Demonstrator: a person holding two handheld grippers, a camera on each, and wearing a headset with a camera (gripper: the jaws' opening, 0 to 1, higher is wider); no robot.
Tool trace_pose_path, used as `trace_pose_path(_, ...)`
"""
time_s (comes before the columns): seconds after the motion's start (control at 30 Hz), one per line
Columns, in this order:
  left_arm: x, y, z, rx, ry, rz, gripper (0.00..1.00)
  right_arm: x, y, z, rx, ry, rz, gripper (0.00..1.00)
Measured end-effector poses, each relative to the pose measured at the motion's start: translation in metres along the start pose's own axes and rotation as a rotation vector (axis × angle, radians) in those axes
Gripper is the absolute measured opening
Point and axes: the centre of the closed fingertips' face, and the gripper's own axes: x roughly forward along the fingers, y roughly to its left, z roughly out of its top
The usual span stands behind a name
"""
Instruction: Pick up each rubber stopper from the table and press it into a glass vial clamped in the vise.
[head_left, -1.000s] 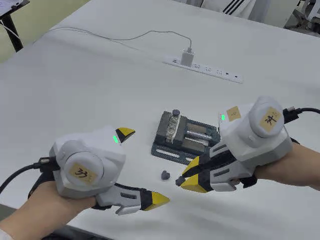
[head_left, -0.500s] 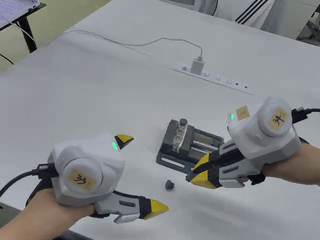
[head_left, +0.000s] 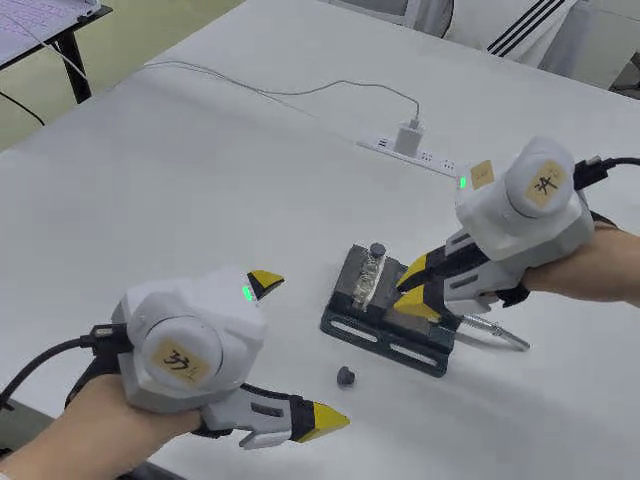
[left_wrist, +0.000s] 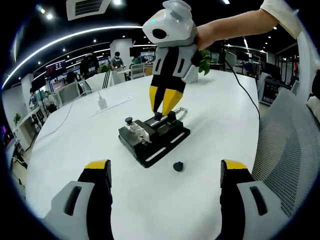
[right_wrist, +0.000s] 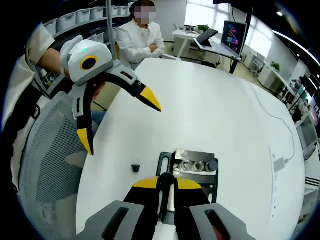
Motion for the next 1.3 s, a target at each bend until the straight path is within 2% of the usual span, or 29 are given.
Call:
trace_pose_path(0.2, 0.000, 0.001, -0.001, 0.003, 0.005, -0.003, 0.89, -0.001, -0.014, 0.004, -0.074, 0.043, 0.000, 0.06)
trace_pose_path(0.23, 0.000, 0.001, -0.002, 0.005, 0.008, -0.004, 0.88, -0.001, -0.017, 0.004, -0.116, 0.066, 0.003, 0.06)
trace_pose_path(0.33, -0.001, 0.002, -0.004, 0.003, 0.010, -0.002, 0.88, 0.000, -0.024, 0.004, -0.170, 0.103, 0.004, 0.06)
trace_pose_path(0.53, -0.003, 0.005, -0.007, -0.004, 0.015, 0.005, 0.87, 0.004, -0.031, 0.007, -0.227, 0.149, 0.018, 0.06)
trace_pose_path(0.87, -0.005, 0.007, -0.010, -0.003, 0.025, 0.003, 0.87, 0.014, -0.039, 0.005, -0.350, 0.240, 0.085, 0.05)
trace_pose_path(1.03, -0.004, 0.006, -0.011, -0.007, 0.030, -0.001, 0.87, 0.018, -0.045, 0.004, -0.446, 0.277, 0.113, 0.05)
trace_pose_path(1.3, -0.003, 0.008, -0.012, -0.016, 0.036, 0.002, 0.86, 0.024, -0.046, 0.004, -0.447, 0.291, 0.139, 0.05)
